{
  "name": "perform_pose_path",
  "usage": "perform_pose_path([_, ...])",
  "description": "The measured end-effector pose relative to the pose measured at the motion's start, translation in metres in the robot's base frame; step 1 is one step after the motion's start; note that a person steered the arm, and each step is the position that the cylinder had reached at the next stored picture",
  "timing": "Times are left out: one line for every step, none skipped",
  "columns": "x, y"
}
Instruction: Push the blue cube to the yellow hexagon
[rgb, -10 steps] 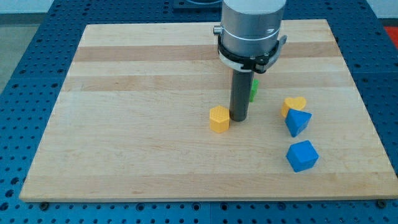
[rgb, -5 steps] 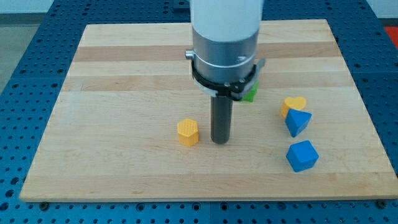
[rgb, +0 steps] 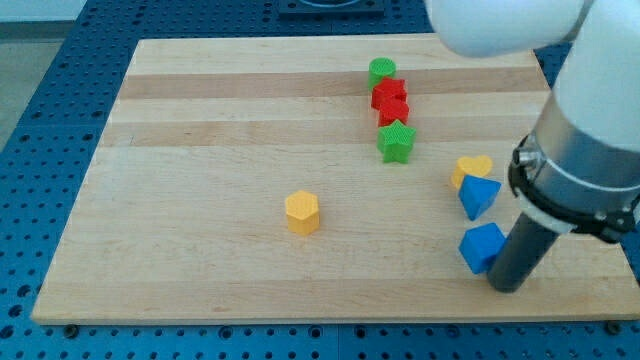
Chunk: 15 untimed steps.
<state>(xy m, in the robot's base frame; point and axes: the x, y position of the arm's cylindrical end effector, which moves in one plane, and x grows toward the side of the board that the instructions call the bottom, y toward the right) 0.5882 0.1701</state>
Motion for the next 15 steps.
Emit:
perform_pose_path([-0.015,0.001])
perform_pose_path([-0.024,0.001])
perform_pose_path([-0.034,-0.008])
perform_pose_path([-0.045,-0.023])
perform_pose_path([-0.059,-0.031])
perform_pose_path([-0.077,-0.031])
perform_pose_path([-0.087,-0.031])
perform_pose_path([-0.088,-0.038])
perform_pose_path([-0.088,-0.061])
perform_pose_path([-0.088,-0.077])
perform_pose_path([-0.095,-0.078])
perform_pose_path([-0.11,-0.078])
perform_pose_path([-0.118,-0.078])
perform_pose_path([-0.11,-0.097])
perform_pose_path([-0.099,-0.12])
